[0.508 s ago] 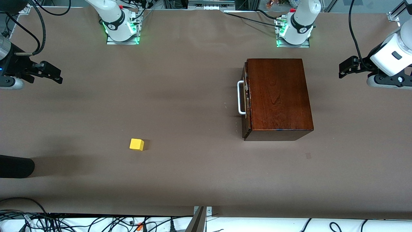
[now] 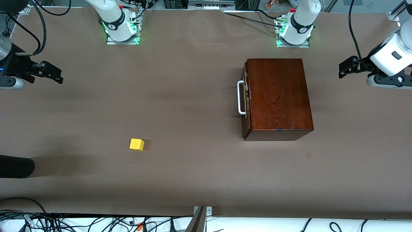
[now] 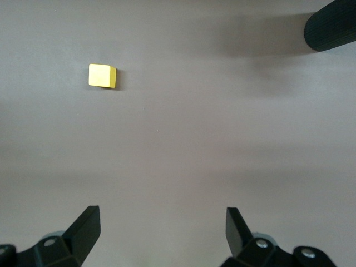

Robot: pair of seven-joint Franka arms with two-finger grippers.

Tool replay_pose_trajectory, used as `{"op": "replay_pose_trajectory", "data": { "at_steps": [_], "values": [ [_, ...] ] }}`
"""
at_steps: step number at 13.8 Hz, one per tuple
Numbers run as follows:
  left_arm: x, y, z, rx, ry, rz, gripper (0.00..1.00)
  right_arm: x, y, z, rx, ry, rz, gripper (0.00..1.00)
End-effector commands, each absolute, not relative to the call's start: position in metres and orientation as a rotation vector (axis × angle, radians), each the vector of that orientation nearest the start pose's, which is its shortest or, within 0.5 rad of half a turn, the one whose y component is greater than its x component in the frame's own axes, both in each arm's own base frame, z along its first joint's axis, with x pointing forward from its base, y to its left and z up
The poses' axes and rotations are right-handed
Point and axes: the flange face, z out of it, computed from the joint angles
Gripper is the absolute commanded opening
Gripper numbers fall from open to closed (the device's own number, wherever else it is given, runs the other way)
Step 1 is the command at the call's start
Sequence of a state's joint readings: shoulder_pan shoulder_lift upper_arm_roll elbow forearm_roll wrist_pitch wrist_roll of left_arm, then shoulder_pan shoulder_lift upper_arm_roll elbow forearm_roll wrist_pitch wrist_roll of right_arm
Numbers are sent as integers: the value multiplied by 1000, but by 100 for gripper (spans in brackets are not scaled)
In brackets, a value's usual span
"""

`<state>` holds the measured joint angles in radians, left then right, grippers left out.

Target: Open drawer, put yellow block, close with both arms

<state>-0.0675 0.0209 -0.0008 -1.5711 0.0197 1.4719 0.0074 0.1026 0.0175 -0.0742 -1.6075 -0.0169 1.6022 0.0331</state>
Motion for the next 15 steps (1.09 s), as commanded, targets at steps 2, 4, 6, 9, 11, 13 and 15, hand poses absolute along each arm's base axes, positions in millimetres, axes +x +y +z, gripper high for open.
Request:
{"op": "replay_pose_trajectory", "data": {
  "at_steps": [2, 4, 6, 9, 11, 13, 15],
  "values": [
    [545, -43, 607, -3109, 120, 250, 100, 559, 17, 601, -3177, 7, 25, 100],
    [544, -46, 606, -3108, 137, 257, 100, 559, 17, 601, -3177, 7, 25, 100],
    [542, -54, 600, -3098, 162, 311, 100, 559, 17, 601, -3177, 7, 25, 100],
    [545, -56, 591, -3093, 179, 359, 100, 559, 17, 602, -3176, 5, 25, 100],
    [539, -79, 588, -3076, 246, 402, 100, 559, 17, 603, -3176, 5, 20, 100],
    [539, -115, 571, -3056, 338, 444, 100, 558, 17, 603, -3176, 7, 22, 100],
    [552, -164, 542, -3044, 473, 415, 100, 558, 16, 604, -3176, 8, 22, 100]
  ]
}}
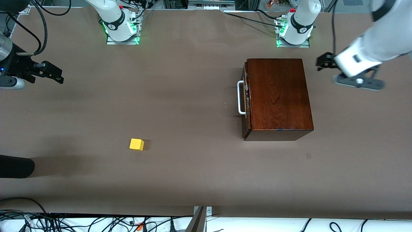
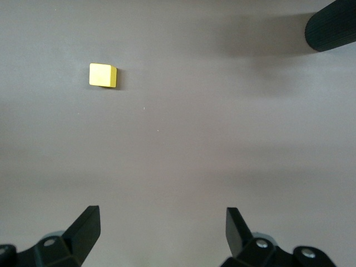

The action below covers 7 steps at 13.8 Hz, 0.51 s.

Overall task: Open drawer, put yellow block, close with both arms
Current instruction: 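Reach the left gripper to the white drawer handle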

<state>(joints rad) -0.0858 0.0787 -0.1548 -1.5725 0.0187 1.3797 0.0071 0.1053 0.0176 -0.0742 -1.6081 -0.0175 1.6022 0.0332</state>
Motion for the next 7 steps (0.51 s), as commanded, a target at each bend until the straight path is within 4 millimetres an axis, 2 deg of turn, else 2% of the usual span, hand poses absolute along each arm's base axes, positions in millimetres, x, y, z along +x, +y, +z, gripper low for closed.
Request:
{"op": "replay_pose_trajectory", "data": {
  "at_steps": [1, 3, 4, 5, 7],
  "values": [
    [557, -182, 532, -3053, 516, 371, 100, 557, 16, 605, -3176, 8, 20, 100],
    [561, -209, 521, -3079, 498, 329, 100, 557, 16, 606, -3176, 8, 17, 100],
    [557, -232, 518, -3084, 483, 303, 100, 557, 16, 606, -3176, 8, 17, 100],
    [557, -257, 501, -3087, 441, 304, 100, 557, 16, 606, -3176, 8, 15, 100],
    [545, -312, 482, -3095, 304, 241, 100, 556, 16, 607, -3176, 10, 15, 100]
  ]
}}
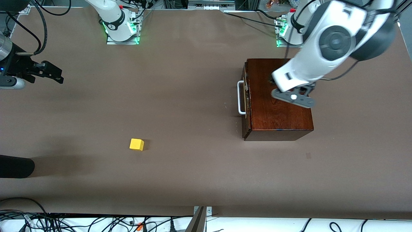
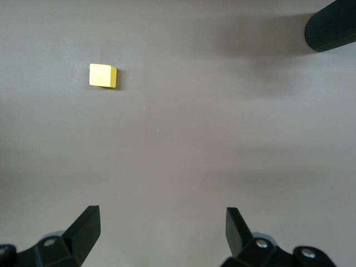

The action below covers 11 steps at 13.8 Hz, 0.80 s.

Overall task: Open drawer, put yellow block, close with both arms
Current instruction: 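Reach the left gripper to the white drawer handle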

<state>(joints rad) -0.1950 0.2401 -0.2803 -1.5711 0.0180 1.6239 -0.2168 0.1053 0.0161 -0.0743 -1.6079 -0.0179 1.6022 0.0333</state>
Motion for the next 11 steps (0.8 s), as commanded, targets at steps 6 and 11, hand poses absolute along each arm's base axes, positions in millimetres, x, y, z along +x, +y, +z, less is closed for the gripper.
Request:
{"op": "replay_pose_trajectory", "data": {
  "at_steps": [6, 11],
  "values": [
    [515, -409, 403, -3014, 164, 120, 100, 558, 16, 606, -3167, 15, 11, 100],
    [478, -438, 349, -2853, 204, 56, 100, 558, 16, 606, -3160, 21, 11, 100]
  ]
}}
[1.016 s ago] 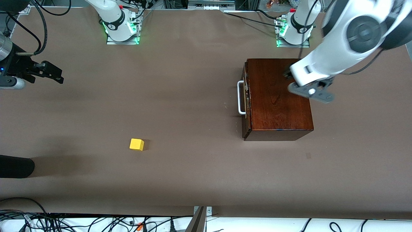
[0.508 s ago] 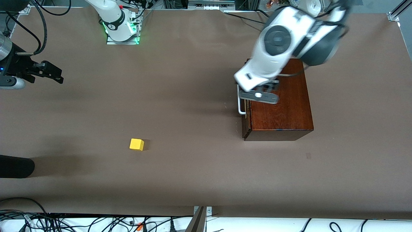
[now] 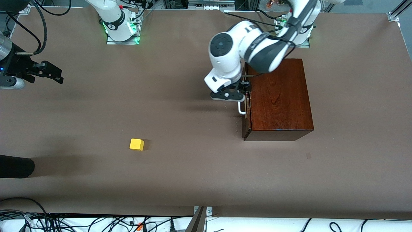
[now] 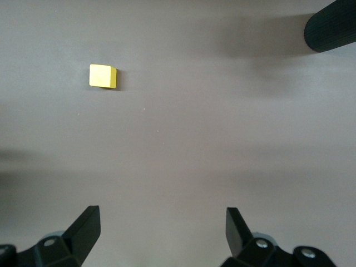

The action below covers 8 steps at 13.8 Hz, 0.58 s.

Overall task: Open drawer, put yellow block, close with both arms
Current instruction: 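Reach the left gripper to the white drawer handle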

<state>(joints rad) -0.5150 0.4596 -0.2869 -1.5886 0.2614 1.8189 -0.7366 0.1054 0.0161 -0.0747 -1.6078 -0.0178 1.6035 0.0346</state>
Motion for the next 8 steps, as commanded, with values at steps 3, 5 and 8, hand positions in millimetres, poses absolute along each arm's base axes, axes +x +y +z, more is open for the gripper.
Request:
{"op": "replay_pose_trajectory", "data": {
  "at_steps": [3, 5, 8],
  "values": [
    [469, -433, 326, -2815, 200, 47, 100, 557, 16, 606, -3161, 21, 21, 100],
    [465, -433, 314, -2833, 195, 30, 100, 556, 16, 607, -3160, 18, 21, 100],
    [457, -434, 295, -2847, 170, -14, 100, 557, 16, 606, -3161, 18, 23, 100]
  ]
}}
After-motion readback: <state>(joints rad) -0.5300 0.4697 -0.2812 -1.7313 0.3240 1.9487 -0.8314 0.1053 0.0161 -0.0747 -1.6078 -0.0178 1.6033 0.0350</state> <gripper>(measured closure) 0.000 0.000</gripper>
